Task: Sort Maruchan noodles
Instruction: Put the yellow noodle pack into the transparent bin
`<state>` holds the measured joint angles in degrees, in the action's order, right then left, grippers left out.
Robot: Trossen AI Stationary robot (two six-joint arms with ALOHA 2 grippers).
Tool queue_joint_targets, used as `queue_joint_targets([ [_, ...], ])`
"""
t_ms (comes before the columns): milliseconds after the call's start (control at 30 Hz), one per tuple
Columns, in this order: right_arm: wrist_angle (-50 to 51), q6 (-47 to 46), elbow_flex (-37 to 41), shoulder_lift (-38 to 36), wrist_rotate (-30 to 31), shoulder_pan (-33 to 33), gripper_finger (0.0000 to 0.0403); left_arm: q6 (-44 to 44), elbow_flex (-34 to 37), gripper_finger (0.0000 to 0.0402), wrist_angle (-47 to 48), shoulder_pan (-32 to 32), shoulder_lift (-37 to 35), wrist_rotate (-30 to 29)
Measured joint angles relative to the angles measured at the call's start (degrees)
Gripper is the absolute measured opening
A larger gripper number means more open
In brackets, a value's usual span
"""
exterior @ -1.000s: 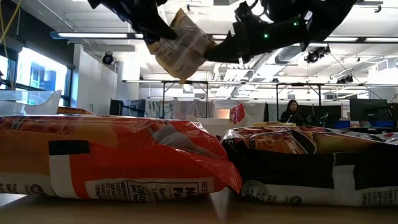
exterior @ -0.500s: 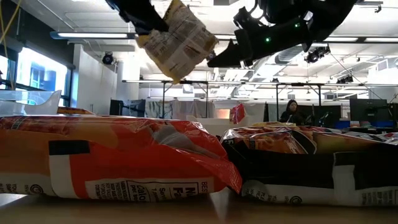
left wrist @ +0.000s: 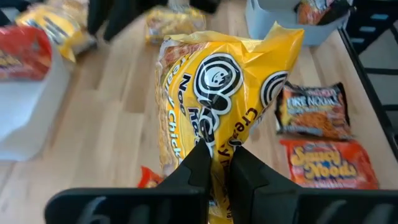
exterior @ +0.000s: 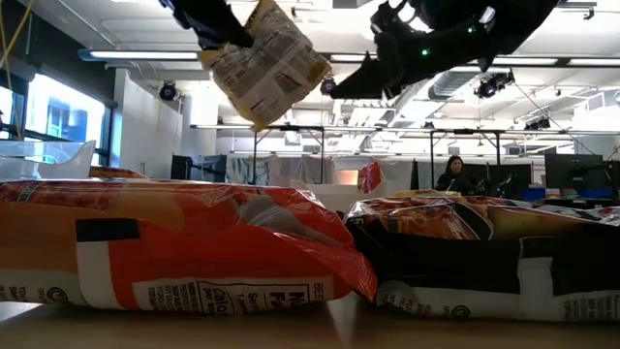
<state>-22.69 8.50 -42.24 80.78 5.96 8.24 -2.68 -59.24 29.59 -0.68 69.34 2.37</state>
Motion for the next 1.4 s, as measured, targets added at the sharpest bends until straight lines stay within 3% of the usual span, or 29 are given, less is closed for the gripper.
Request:
queue_joint_targets([
  [200, 5.7, -0.7, 0.0, -0.9, 0.0, -0.4, 0.0037, -6.1, -0.5, 0.0014, 7.6, 2.1, -0.6, 1.1],
  [400, 5.2, 0.7, 0.0, 0.5, 0.1, -0.4, 0.0037, -14.9, -6.5, 0.0014, 19.6, 6.5, 0.1, 2.1],
  [600, 4.8, 2.9, 0.0, 0.6, 0.1, 0.1, 0.0037, -26.6, -13.0, 0.0013, 27.6, 12.4, 0.3, 7.6],
  [733, 4.7, 3.4, 0.0, 0.6, 0.0, 1.3, 0.0037, -37.7, -14.1, 0.0013, 27.5, 17.9, 0.3, 13.5],
  [933, 4.6, 3.4, 0.0, 0.6, -0.2, 2.4, 0.0037, -49.4, -13.8, 0.0013, 30.1, 27.8, 2.9, 13.6],
  [1133, 4.4, 3.4, 0.0, 0.6, -0.4, 2.4, 0.0037, -54.3, -12.2, 0.0004, 29.5, 34.1, 7.3, 12.5],
  [1400, 4.4, 3.4, 0.0, 0.6, -0.4, 2.4, 0.0037, -54.1, -10.6, 0.0002, 27.3, 36.8, 11.7, 12.5],
])
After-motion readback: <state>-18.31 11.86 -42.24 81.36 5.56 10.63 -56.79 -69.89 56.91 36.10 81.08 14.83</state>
